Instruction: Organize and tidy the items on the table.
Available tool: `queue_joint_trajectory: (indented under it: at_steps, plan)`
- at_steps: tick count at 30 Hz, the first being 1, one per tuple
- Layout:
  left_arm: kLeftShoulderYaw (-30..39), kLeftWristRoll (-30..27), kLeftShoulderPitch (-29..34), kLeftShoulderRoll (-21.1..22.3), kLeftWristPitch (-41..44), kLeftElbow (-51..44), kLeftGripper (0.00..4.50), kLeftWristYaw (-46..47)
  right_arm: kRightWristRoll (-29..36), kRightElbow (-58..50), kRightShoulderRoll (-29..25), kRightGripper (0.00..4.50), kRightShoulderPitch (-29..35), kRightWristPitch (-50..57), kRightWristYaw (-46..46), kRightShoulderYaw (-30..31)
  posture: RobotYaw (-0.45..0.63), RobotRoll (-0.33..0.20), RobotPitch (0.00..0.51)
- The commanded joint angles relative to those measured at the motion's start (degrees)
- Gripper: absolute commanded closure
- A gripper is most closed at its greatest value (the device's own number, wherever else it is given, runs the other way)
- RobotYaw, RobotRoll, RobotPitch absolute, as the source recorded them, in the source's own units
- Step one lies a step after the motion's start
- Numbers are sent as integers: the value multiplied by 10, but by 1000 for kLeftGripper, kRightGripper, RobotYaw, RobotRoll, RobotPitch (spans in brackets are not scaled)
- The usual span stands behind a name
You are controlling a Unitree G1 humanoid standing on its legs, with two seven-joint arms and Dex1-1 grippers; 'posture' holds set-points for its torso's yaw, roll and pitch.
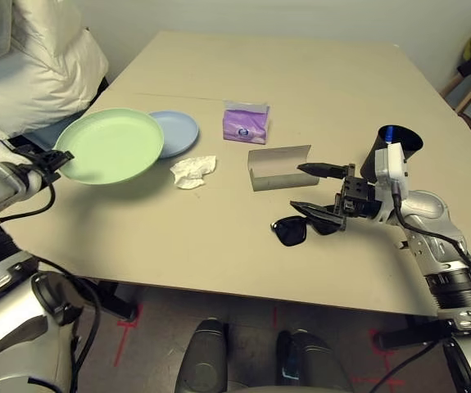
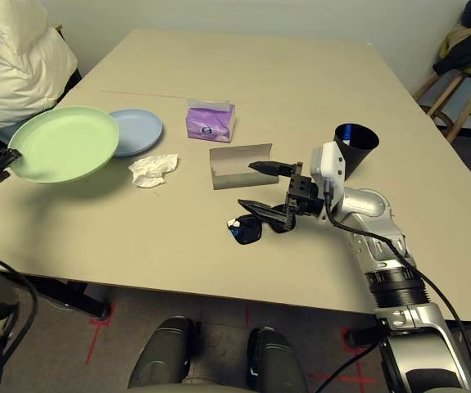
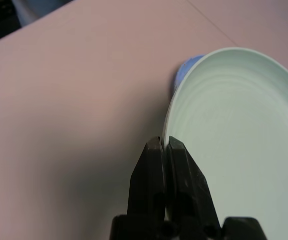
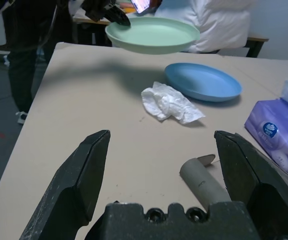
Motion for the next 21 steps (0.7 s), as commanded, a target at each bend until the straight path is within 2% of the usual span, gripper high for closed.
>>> queue_joint_trajectory:
  at_steps: [1,6,9,15,21]
  plan:
    - [-36,20,-40,-6,-62,79,4460,11,2,9,1,0,-10,-1,-5,-9,240,0,59]
    - [-70,50,-150,6,-209,280,4460,36,1,14,7,0,-15,4,-18,-11,233,0,63]
    - [-77,54,-190,7,-268,360,4460,48,-7,17,14,0,-19,18,-59,-17,228,0,65]
    - [-97,57,-219,2,-341,446,4460,59,-22,17,28,0,-27,37,-134,-23,220,0,65]
    - [-97,50,-230,-4,-389,488,4460,82,-29,2,44,0,-28,29,-161,-19,226,0,66]
